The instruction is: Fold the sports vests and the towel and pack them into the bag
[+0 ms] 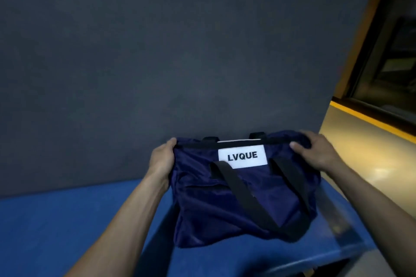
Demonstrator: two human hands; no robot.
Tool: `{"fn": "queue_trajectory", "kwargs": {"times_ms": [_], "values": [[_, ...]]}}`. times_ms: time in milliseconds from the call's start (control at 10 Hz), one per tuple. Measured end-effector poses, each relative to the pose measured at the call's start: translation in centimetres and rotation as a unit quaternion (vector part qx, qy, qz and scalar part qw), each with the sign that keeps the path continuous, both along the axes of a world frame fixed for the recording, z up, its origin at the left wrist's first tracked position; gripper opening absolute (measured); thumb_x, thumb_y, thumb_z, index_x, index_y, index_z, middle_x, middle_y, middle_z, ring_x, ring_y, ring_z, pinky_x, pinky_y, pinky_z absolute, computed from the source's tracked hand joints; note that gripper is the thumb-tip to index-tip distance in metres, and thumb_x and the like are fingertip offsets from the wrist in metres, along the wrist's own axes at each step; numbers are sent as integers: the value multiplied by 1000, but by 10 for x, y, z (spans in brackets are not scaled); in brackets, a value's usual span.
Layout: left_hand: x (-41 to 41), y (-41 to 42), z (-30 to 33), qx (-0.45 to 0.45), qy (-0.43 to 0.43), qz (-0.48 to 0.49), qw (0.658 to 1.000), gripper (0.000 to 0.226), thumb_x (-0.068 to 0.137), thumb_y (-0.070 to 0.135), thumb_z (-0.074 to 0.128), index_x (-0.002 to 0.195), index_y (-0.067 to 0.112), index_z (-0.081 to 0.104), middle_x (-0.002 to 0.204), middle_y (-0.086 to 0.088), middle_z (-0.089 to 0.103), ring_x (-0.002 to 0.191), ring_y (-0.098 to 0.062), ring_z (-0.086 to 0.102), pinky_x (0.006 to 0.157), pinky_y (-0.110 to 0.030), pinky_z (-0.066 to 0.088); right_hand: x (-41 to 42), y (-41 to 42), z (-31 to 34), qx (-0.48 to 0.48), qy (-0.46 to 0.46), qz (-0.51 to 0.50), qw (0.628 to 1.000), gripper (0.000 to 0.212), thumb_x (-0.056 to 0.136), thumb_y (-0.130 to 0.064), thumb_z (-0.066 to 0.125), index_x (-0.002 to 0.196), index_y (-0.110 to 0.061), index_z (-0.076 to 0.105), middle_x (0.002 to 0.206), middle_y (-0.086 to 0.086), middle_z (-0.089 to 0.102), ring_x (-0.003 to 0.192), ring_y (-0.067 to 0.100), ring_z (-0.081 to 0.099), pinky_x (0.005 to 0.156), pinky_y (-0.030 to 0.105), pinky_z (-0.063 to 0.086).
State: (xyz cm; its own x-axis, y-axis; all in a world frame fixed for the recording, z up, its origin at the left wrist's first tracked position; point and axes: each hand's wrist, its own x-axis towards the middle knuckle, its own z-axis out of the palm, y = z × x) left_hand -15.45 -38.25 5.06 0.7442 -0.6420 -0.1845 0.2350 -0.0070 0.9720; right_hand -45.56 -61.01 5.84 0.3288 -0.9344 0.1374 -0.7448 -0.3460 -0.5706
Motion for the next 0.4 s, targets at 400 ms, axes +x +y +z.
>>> {"fn": "queue_trajectory", "kwargs": {"times_ms": [400], "values": [[10, 82, 7, 9, -238, -56, 970, 27, 98, 36, 65, 82, 14, 66, 85, 5, 68, 84, -13, 62, 78, -32, 47, 44, 138, 27, -63, -114, 134, 982, 62, 96, -72, 33, 82, -26, 74, 102, -4, 70, 101, 13, 62, 93, 37, 44]]}}
